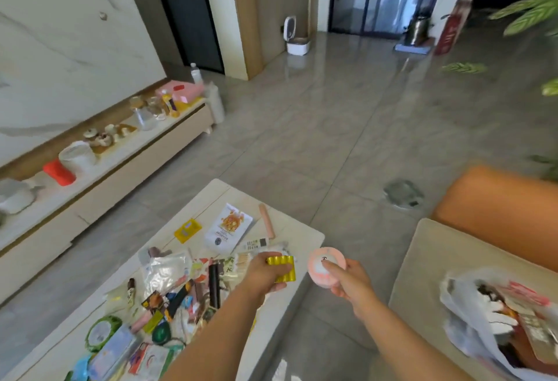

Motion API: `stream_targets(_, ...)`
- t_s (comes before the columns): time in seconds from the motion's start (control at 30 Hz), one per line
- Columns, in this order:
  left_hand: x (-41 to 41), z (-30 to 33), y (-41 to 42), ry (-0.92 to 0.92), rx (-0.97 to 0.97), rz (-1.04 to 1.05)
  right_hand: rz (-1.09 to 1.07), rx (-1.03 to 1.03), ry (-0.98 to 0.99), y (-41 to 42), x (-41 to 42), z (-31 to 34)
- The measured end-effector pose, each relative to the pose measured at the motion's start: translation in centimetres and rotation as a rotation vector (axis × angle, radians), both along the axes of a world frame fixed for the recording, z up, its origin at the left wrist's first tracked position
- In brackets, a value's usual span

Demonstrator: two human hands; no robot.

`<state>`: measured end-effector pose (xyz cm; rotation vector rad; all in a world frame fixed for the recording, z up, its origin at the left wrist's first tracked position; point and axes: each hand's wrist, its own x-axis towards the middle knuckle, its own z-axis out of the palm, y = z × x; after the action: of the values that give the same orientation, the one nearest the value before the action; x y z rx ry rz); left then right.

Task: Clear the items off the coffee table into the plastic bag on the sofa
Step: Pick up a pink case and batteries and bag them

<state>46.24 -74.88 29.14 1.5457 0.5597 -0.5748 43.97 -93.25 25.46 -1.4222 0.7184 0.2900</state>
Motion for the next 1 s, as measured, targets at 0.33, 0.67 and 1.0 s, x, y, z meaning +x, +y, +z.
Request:
stream_targets(0.33, 7.1, -0.4, -12.6, 0.054, -0.040, -0.340, -0.425, 0.010, -0.010, -11.4, -0.5, 0.7)
stream_targets(0.67, 11.1, 0.4, -26.4, 0.065, -0.058, -0.922, -0.960, -0.001, -0.038, -19.5, -3.0, 1.9)
stream_targets(1.0, 6.9, -0.9, -38.0, 0.096, -0.035, -1.190, -1.243, -0.105, 0.078, -26.1, -8.5, 0.7)
